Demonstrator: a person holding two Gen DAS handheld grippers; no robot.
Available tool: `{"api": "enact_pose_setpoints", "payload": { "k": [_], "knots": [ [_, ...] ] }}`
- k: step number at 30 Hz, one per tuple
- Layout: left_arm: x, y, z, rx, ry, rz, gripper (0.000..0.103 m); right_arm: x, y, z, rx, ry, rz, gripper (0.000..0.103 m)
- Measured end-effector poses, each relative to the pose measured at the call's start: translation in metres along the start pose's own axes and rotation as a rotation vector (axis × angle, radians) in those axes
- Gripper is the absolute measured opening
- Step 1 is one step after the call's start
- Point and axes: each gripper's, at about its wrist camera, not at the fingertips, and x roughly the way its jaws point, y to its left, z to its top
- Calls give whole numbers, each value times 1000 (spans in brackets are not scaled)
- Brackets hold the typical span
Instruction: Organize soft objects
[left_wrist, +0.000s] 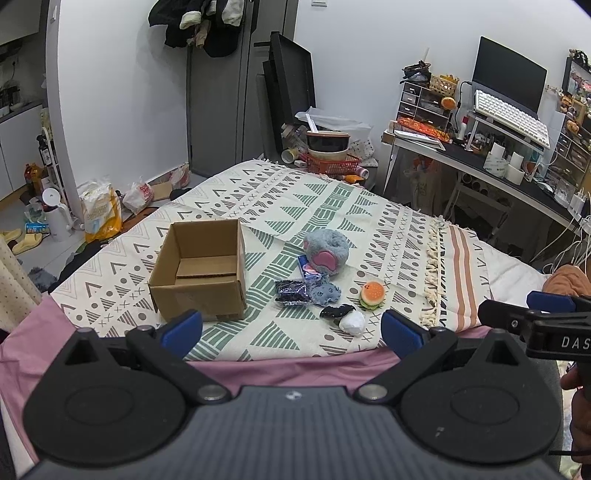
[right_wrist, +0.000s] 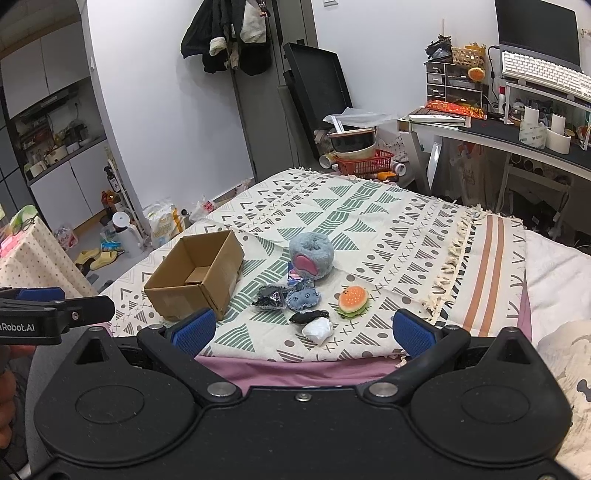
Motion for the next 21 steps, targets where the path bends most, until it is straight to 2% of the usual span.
{"api": "enact_pose_setpoints", "payload": {
  "k": [21],
  "knots": [
    [-1, -2, -1, -1, 0, 4, 102, 1, 0, 0, -2, 0, -4, 103]
  ]
}}
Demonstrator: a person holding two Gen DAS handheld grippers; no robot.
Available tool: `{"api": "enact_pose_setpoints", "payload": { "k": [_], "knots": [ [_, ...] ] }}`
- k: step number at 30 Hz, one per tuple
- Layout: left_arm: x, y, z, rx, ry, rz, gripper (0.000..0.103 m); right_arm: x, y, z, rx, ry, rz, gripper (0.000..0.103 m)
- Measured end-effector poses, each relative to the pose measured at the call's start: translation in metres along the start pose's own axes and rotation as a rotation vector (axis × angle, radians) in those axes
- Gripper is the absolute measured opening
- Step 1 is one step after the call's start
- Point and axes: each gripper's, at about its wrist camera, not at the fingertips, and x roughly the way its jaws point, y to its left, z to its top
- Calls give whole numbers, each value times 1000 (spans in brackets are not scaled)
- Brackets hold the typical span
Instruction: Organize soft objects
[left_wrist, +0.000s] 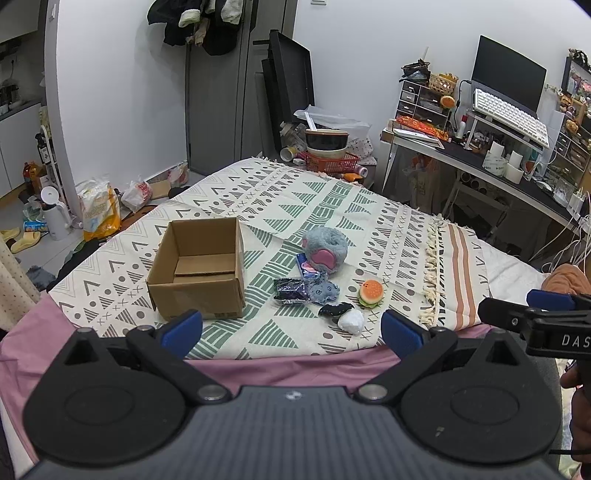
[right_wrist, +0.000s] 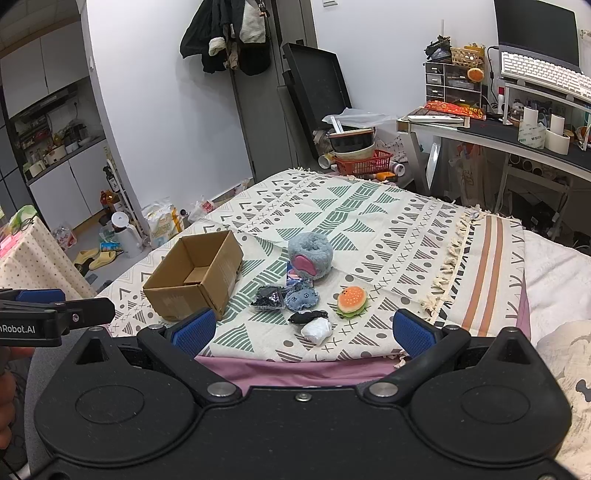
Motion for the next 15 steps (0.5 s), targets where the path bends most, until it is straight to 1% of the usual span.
{"api": "enact_pose_setpoints", "payload": {
  "k": [15],
  "knots": [
    [-1, -2, -1, 0, 0, -1, 102, 0, -1, -2, 0, 2, 0, 103]
  ]
}}
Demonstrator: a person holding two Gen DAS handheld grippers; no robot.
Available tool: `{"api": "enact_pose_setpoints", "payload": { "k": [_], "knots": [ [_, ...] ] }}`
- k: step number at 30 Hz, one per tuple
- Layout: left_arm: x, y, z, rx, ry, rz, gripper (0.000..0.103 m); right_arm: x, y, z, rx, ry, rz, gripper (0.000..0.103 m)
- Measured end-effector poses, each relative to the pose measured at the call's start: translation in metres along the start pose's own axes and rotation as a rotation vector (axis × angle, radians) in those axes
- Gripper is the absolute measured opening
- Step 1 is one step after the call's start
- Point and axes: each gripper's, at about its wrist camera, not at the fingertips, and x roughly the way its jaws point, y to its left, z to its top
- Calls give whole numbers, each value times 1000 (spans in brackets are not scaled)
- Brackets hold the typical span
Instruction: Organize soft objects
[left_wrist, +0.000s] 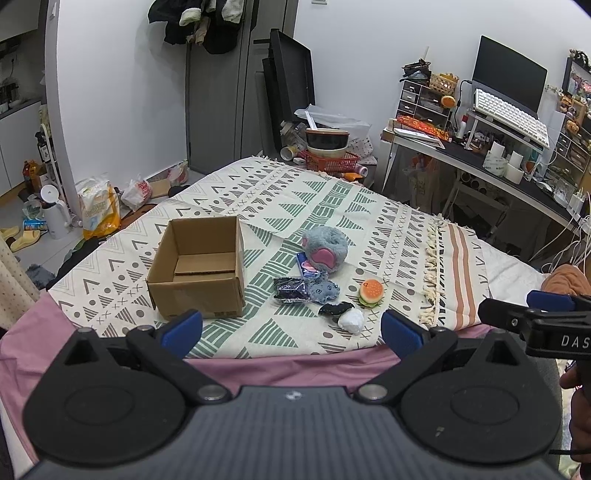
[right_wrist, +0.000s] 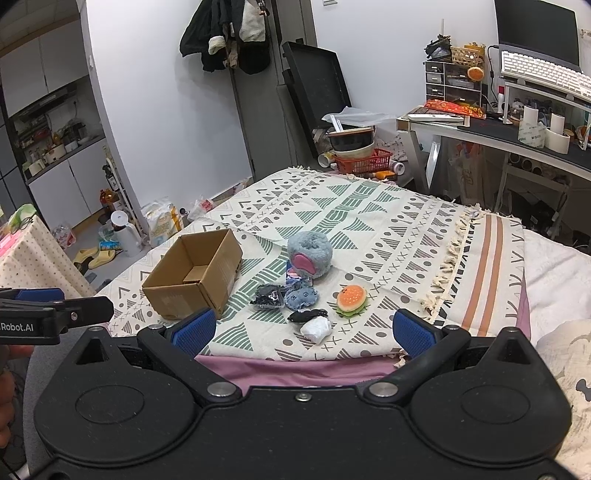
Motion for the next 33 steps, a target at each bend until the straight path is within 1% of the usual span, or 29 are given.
{"api": "enact_pose_setpoints", "payload": {
  "k": [15, 19, 22, 27, 33],
  "knots": [
    [7, -3, -2, 4, 6, 0, 102, 7, -3, -1, -5, 6, 22, 103],
    [18, -5, 3, 6, 21, -5, 102, 15, -7, -2, 6, 22, 35, 103],
    [27, -6, 8, 6, 17, -15, 102, 22, -13, -4, 21, 34, 42, 103],
    [47, -9, 11, -1, 44, -21, 102, 39, -24, -8, 34, 60, 24, 103],
    [73, -8, 13, -15, 69, -14, 102, 60, -40, -6, 69, 90, 24, 103]
  ]
}}
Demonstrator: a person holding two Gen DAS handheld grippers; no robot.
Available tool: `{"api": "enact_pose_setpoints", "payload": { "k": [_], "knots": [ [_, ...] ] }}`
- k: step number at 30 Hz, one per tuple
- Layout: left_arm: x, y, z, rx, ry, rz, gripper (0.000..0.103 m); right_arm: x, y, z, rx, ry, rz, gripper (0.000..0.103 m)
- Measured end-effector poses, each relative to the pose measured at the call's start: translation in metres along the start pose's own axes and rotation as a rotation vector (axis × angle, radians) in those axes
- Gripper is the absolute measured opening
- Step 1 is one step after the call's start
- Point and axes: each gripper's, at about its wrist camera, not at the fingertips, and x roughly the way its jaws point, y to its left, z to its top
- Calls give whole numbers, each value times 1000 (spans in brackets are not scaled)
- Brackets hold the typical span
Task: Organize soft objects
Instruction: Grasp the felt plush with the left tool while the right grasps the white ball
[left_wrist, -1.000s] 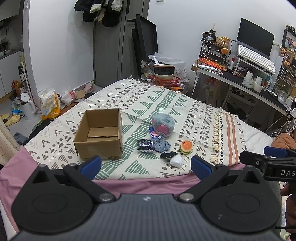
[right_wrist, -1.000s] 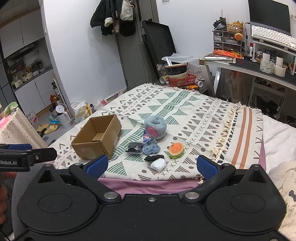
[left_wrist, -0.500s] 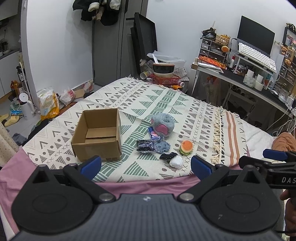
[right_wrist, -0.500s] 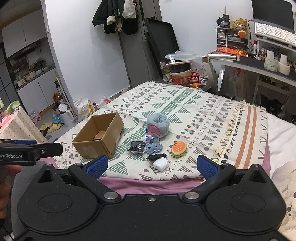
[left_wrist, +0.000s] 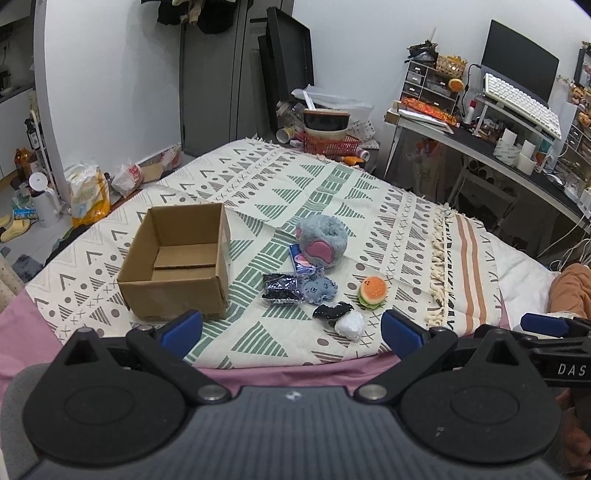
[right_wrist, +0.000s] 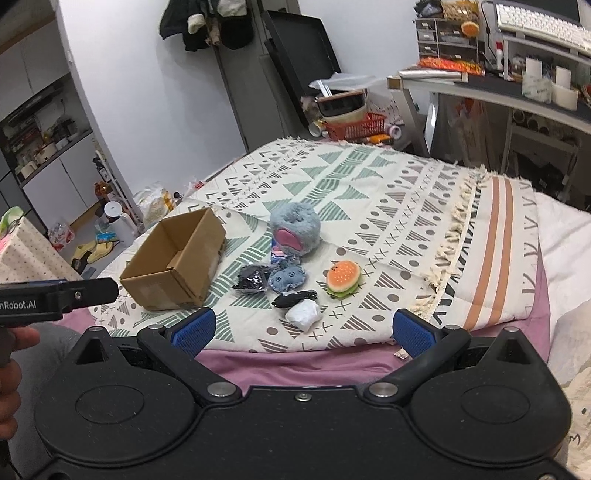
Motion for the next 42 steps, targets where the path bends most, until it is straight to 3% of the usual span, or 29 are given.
{"api": "enact_pose_setpoints", "payload": {
  "k": [16, 29, 37, 42],
  "knots": [
    [58, -4, 15, -28, 40, -15, 102, 52, -21, 21, 57, 33, 36, 103],
    [129, -5, 20, -120, 132, -80, 99, 115, -44, 21, 270, 122, 66, 103],
    [175, -3, 26, -184, 226, -122, 73, 162, -62, 8, 457, 212, 114, 75],
    [201, -3, 29, -213, 278, -150, 65, 182, -70, -2, 542, 262, 145, 69]
  ]
}}
